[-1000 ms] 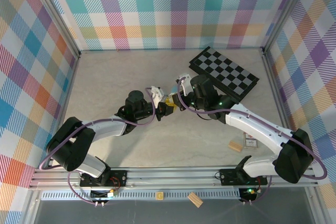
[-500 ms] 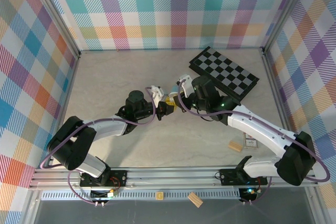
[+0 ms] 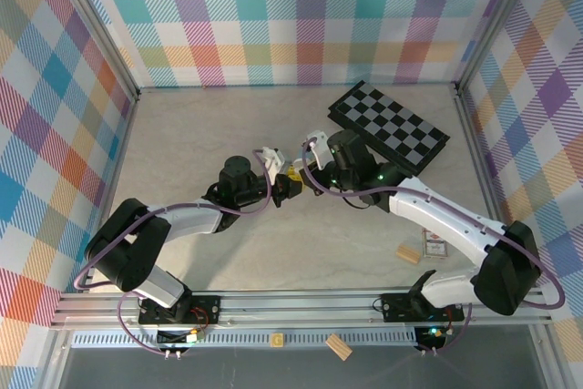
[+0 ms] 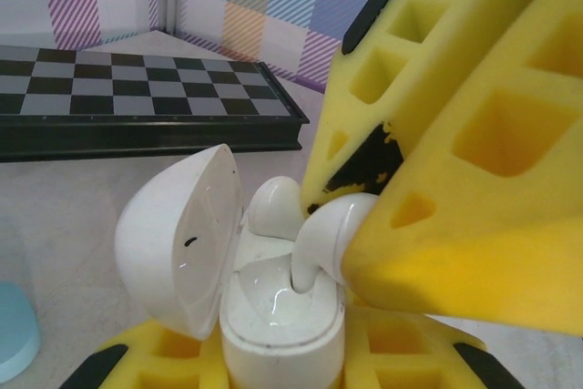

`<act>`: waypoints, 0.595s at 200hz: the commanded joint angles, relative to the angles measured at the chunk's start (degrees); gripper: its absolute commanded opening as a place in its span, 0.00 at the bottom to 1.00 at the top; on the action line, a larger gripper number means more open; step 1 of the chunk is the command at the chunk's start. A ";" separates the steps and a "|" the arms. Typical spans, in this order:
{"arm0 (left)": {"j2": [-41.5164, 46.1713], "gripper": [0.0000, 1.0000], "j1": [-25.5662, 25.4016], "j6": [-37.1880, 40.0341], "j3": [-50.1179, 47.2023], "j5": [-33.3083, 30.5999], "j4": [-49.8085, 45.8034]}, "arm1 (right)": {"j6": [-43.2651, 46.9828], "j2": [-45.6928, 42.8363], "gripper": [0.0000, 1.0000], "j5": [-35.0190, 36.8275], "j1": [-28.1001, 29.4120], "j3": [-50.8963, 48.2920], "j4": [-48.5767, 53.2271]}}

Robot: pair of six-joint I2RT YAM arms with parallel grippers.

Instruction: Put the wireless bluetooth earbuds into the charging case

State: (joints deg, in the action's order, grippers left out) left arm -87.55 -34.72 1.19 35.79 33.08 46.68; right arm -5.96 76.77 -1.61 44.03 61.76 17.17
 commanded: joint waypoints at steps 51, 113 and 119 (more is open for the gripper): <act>-0.44 0.16 -0.25 -0.01 1.26 0.71 6.31 | -3.84 -4.27 0.39 -1.03 -0.50 0.94 3.51; -0.01 0.16 -0.17 1.89 0.61 0.91 6.72 | -9.27 -8.08 0.51 -4.34 -6.02 -0.92 3.41; 0.07 0.16 -0.23 1.89 0.60 0.93 6.67 | -9.90 -7.85 0.52 -4.94 -6.60 -0.72 3.70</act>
State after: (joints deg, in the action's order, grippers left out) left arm -87.68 -34.74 1.54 35.81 32.95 50.04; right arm -11.97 68.99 -3.81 39.83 62.08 19.79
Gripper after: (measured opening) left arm 0.210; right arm 0.515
